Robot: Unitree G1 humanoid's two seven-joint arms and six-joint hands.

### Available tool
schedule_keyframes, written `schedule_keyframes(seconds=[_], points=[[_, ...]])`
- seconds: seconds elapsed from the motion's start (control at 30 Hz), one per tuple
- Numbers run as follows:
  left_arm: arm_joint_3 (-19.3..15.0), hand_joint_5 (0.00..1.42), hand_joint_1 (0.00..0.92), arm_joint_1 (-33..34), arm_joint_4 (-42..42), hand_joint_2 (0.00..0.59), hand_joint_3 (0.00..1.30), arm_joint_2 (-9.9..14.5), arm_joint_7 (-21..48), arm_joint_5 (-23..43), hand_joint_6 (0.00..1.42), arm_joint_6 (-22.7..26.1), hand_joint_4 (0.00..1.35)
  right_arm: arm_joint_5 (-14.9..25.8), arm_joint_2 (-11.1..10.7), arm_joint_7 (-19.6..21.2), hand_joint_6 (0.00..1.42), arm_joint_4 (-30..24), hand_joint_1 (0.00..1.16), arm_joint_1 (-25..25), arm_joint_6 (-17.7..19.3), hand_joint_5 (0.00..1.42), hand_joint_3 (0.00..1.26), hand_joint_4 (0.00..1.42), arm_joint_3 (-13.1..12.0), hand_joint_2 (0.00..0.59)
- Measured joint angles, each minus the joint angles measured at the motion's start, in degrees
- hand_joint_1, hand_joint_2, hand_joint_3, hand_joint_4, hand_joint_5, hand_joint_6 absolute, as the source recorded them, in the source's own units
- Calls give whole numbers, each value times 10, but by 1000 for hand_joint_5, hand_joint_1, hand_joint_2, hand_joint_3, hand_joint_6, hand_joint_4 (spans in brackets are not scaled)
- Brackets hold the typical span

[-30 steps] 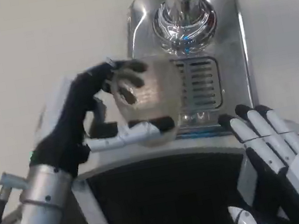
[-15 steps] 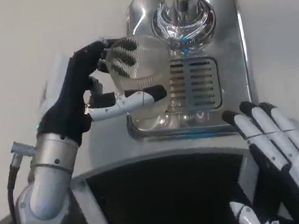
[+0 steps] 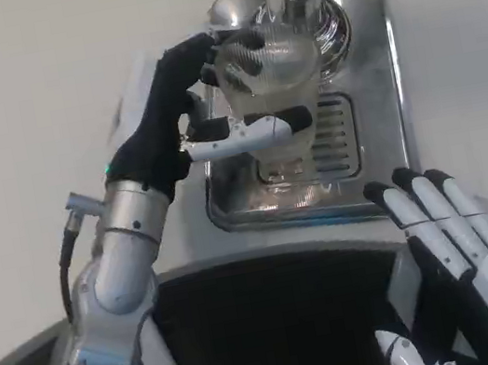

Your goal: Grasp the cup under the faucet to collect the drink, then remove the cup.

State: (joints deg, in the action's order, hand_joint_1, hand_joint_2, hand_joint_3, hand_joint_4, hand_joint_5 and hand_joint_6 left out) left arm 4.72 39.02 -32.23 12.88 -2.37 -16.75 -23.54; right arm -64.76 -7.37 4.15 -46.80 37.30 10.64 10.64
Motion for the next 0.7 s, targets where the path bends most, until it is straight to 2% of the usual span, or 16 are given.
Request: schedule_keyframes(seconds=[0.47, 0.7], points=[[10, 1350, 830, 53, -106, 129, 1021, -14, -25, -9, 1424, -32, 1098, 0, 3, 0, 102, 0, 264, 1, 0, 18, 71, 11, 0, 532], [12, 1349, 830, 59, -130, 129, 1015, -21, -36, -16, 1424, -42, 1076, 0, 5, 0, 102, 0, 266, 1, -2, 24, 74, 12, 3, 531]])
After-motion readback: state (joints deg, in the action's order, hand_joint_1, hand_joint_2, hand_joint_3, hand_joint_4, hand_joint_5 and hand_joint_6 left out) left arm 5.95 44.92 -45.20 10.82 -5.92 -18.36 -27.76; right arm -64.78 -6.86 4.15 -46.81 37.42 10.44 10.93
